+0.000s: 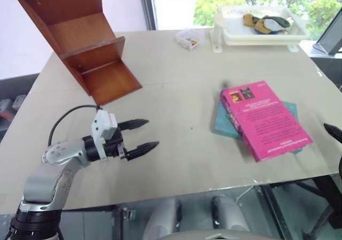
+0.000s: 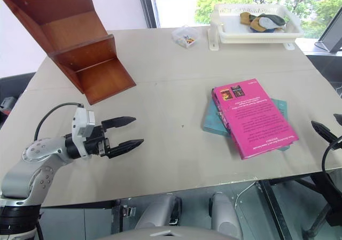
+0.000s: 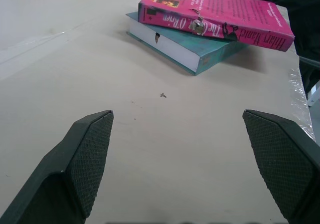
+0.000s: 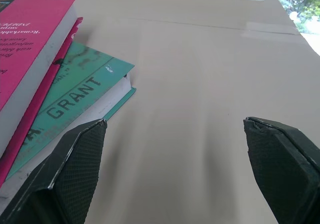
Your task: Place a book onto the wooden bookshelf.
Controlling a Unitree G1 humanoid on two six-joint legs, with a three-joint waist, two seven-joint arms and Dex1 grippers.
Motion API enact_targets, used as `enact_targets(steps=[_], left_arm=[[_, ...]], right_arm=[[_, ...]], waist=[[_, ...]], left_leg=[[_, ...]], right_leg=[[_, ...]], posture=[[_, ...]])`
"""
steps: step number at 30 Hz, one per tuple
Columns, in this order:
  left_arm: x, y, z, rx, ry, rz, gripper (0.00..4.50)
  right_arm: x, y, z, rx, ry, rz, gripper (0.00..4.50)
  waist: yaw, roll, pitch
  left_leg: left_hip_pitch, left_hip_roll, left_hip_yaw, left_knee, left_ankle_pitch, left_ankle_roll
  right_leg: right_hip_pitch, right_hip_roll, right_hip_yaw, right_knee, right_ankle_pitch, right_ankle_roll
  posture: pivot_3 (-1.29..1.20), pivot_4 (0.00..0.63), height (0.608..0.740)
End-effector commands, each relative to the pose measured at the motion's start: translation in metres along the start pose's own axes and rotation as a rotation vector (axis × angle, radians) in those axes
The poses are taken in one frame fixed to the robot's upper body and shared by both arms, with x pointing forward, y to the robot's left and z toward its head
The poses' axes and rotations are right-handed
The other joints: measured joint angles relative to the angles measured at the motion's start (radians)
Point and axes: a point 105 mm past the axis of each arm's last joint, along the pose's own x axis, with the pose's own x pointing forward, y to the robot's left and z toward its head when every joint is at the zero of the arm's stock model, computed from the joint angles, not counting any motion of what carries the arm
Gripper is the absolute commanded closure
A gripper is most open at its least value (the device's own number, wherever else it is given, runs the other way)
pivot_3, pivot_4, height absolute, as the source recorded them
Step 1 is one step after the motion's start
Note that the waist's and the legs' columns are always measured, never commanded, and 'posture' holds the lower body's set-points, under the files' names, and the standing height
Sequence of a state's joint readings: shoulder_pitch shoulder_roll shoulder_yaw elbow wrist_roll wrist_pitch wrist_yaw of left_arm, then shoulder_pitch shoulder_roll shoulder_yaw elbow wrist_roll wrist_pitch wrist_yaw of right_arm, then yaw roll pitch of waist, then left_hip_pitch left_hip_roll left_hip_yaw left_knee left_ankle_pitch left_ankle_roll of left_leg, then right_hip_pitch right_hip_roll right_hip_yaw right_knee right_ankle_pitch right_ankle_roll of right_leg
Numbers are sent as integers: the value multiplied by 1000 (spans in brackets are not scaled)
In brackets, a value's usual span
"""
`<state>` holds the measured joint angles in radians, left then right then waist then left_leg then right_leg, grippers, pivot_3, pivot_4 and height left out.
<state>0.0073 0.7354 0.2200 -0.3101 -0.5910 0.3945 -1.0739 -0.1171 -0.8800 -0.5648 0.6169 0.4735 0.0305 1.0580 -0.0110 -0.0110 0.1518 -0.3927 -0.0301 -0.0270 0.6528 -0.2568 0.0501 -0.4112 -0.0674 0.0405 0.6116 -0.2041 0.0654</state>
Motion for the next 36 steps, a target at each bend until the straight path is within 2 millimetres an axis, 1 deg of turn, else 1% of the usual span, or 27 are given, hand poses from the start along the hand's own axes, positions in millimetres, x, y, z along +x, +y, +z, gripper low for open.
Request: enact_targets(steps=[1,11,25,29,32,35,36], left_arm=[[-3,-1,10,45,-18,7,39],[-6,-3,11,47,-9,-4,39],[-6,-2,14,61,-10,-15,39],[-7,-3,15,61,-14,-26,39],[-8,-3,15,64,-15,-35,39],[-9,-1,17,68,-24,-40,39],[-9,-1,18,69,-26,-46,39]], right_arm=[[0,-5,11,-26,-28,-9,0],[-1,-6,6,-11,-17,-7,0],[1,-6,0,-13,-10,-11,0],[5,-1,-3,-19,-7,-3,0],[11,-1,-7,-45,13,-32,0],[20,-2,-18,-48,56,-92,0],[26,2,-26,-52,83,-101,0]], waist=[[0,0,0],[-1,0,0],[-1,0,0],[-1,0,0],[-1,0,0],[-2,0,0],[-2,0,0]], left_leg=[[0,0,0,0,0,0],[0,0,0,0,0,0],[0,0,0,0,0,0],[0,0,0,0,0,0],[0,0,0,0,0,0],[1,0,1,0,0,0],[1,0,1,1,0,0]], right_leg=[[0,0,0,0,0,0],[0,0,0,0,0,0],[0,0,0,1,0,0],[0,1,0,1,0,0],[0,1,0,1,0,0],[0,0,1,2,0,0],[0,0,1,3,0,0]], posture=[[0,150,740],[0,150,740],[0,150,740],[0,150,740],[0,150,740],[0,150,740],[0,150,740]])
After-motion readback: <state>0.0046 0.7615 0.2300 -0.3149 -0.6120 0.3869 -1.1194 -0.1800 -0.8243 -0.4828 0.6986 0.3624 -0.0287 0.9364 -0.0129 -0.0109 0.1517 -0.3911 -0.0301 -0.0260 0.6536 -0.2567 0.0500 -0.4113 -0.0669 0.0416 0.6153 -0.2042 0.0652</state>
